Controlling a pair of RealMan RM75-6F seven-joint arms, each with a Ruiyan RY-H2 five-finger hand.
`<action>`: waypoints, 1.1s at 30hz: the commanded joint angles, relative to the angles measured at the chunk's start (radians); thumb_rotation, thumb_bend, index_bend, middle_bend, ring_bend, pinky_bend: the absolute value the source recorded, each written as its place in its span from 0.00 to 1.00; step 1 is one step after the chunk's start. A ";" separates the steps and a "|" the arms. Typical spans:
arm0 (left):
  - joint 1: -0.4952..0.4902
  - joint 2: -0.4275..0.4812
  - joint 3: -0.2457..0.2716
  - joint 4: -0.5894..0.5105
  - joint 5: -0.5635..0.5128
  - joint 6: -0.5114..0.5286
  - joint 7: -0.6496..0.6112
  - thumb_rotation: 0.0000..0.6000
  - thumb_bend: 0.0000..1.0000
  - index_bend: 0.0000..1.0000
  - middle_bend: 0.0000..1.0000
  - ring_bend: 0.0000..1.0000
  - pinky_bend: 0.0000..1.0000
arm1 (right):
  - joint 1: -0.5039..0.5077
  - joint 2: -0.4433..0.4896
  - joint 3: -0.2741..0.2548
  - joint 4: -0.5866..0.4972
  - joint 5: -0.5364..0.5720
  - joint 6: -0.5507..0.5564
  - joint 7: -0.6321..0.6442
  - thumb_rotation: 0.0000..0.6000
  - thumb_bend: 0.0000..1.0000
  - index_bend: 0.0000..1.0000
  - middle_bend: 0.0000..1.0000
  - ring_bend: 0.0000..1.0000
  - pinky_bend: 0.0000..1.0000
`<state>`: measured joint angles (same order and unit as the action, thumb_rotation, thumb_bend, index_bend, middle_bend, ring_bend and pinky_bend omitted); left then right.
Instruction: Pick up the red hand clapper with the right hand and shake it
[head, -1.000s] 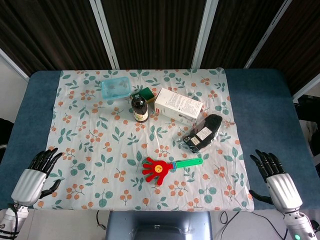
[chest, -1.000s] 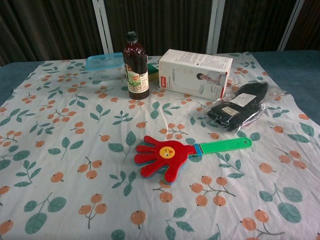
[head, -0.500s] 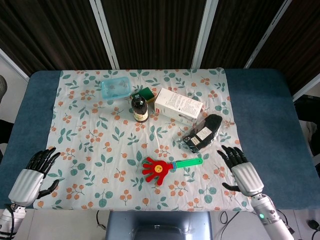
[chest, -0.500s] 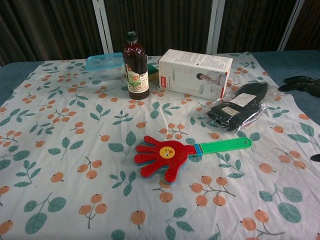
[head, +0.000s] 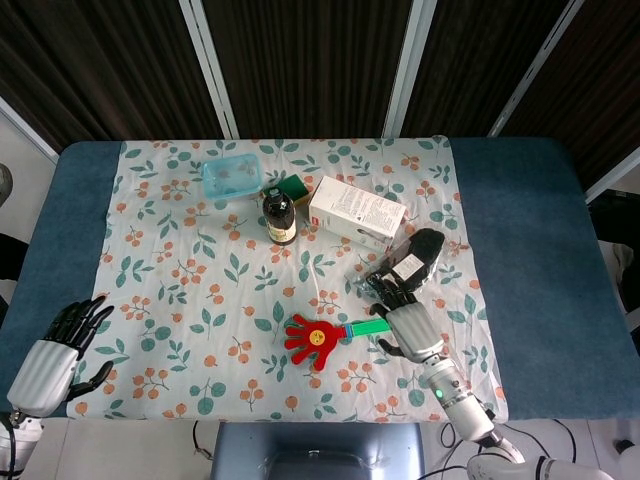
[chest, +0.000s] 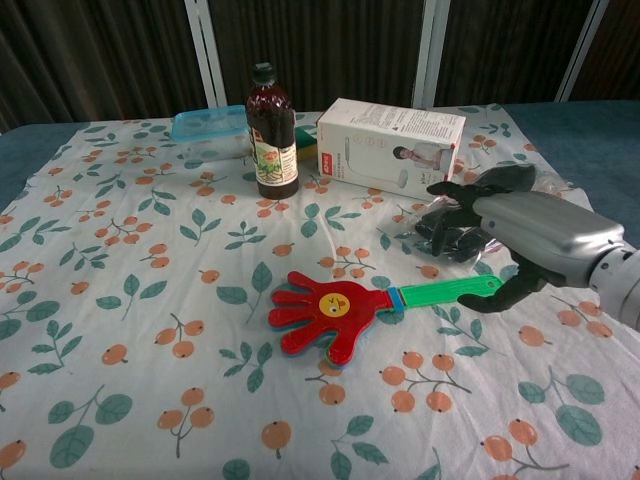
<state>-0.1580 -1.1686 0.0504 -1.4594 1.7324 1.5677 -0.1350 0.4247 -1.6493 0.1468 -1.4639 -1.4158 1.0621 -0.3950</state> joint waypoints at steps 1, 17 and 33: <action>-0.001 0.001 -0.001 0.000 -0.003 -0.002 -0.003 1.00 0.33 0.00 0.00 0.00 0.10 | 0.022 -0.035 0.002 0.039 0.014 -0.011 -0.007 1.00 0.37 0.52 0.00 0.00 0.00; -0.002 0.007 -0.002 -0.002 -0.009 -0.011 -0.006 1.00 0.33 0.00 0.00 0.00 0.10 | 0.073 -0.125 -0.010 0.150 0.049 -0.025 0.013 1.00 0.40 0.55 0.00 0.00 0.00; -0.006 0.010 -0.003 -0.003 -0.011 -0.021 -0.012 1.00 0.33 0.00 0.00 0.00 0.10 | 0.094 -0.162 -0.026 0.190 0.056 -0.015 0.034 1.00 0.41 0.57 0.00 0.00 0.00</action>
<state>-0.1641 -1.1588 0.0477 -1.4623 1.7213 1.5472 -0.1475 0.5183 -1.8115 0.1212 -1.2744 -1.3595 1.0463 -0.3612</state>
